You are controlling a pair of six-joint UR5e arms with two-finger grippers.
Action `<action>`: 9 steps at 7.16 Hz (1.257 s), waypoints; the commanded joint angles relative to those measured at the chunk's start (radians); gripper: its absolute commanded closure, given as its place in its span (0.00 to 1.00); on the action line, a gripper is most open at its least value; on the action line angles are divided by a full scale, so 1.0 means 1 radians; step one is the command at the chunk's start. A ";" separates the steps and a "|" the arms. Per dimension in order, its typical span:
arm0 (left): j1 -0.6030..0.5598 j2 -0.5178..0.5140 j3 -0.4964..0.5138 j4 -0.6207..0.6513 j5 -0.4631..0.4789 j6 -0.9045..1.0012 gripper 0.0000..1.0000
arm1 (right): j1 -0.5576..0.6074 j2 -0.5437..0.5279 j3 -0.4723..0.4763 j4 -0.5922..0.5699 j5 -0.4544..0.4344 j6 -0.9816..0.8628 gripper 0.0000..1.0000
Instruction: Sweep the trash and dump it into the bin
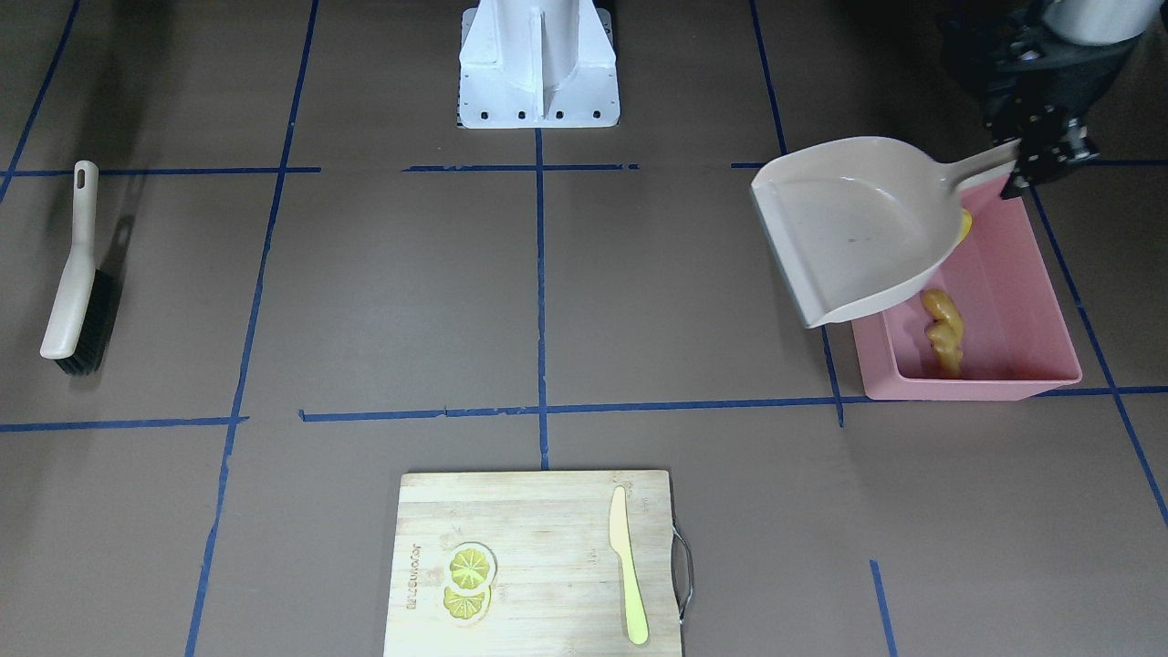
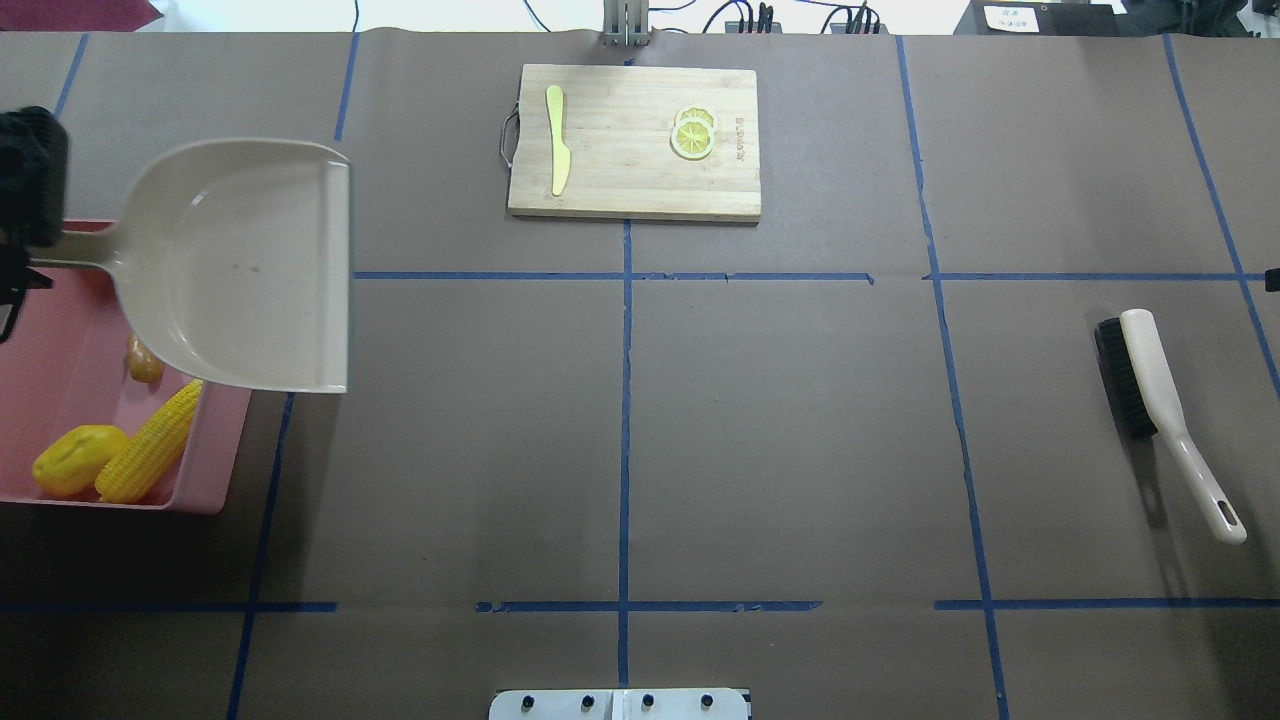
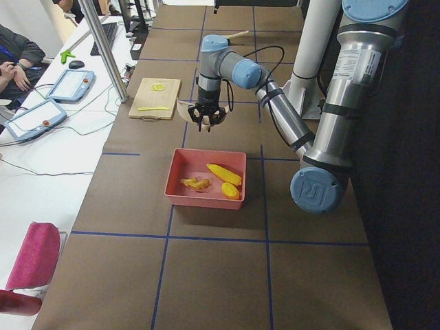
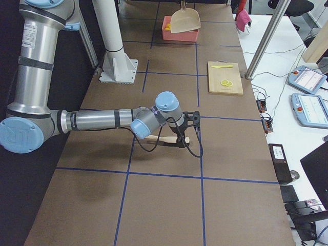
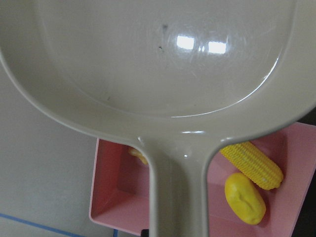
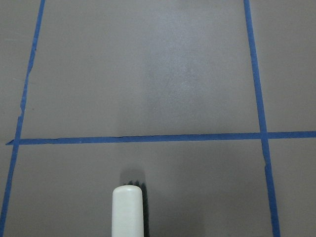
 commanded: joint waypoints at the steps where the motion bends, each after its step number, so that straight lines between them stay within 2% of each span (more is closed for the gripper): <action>1: 0.086 -0.076 0.063 -0.006 -0.002 0.010 0.89 | 0.079 0.028 0.001 -0.207 0.106 -0.203 0.00; 3: 0.171 -0.088 0.130 -0.118 -0.022 -0.005 0.89 | 0.152 0.119 0.009 -0.555 0.109 -0.517 0.00; 4: 0.180 -0.100 0.172 -0.162 -0.063 -0.047 0.89 | 0.175 0.125 -0.001 -0.635 0.111 -0.616 0.00; 6: 0.209 -0.160 0.271 -0.186 -0.067 -0.052 0.89 | 0.190 0.052 -0.055 -0.607 0.123 -0.698 0.00; 7: 0.220 -0.172 0.302 -0.189 -0.067 -0.061 0.89 | 0.212 0.052 -0.118 -0.557 0.125 -0.706 0.00; 9: 0.243 -0.208 0.353 -0.212 -0.067 -0.059 0.89 | 0.219 0.046 -0.163 -0.503 0.128 -0.700 0.00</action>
